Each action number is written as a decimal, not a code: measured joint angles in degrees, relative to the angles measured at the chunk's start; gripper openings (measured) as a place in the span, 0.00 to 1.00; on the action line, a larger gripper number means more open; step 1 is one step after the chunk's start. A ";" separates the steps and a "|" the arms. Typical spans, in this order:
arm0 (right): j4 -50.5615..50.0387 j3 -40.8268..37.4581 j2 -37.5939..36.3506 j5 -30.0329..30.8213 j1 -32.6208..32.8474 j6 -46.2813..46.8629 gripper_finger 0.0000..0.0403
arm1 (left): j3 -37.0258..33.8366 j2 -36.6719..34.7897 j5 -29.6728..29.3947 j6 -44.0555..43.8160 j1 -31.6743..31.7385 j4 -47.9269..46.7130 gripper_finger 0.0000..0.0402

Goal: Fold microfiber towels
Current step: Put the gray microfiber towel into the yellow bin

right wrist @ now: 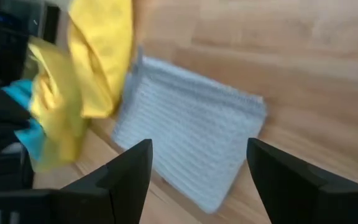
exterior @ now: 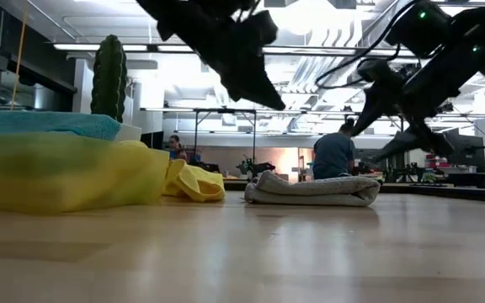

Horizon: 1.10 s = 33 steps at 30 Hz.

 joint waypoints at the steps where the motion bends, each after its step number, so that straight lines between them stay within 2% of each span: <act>1: -0.40 0.00 -1.19 0.61 -0.32 -0.20 0.63 | 0.88 0.95 -0.43 1.17 -0.33 -0.59 0.06; 7: -5.82 0.00 -7.76 2.37 -1.39 -0.16 0.63 | 3.48 4.76 -0.78 7.52 -2.76 -4.29 0.25; 13: -11.65 0.00 -11.52 2.68 -1.48 -0.16 0.63 | 3.50 8.39 -1.41 8.39 -5.80 -4.11 0.47; 17: -14.01 0.00 -12.27 2.67 -1.48 -0.79 0.63 | 3.52 11.81 -8.03 7.79 -7.96 -2.52 0.56; 19: -14.17 0.00 -12.27 2.60 -1.48 -1.62 0.63 | 3.46 13.42 -13.00 7.42 -8.69 -1.25 0.57; 24: -13.99 0.00 -12.27 2.50 -1.45 -2.57 0.63 | 3.46 16.46 -16.68 8.22 -9.06 -1.90 0.57; 28: -14.04 0.00 -12.23 2.40 -1.45 -2.68 0.63 | 3.52 17.44 -23.03 10.41 -8.74 -1.39 0.54; 33: -14.00 0.00 -12.23 2.39 -1.45 -2.70 0.63 | 3.48 17.48 -24.48 12.59 -7.17 -1.70 0.48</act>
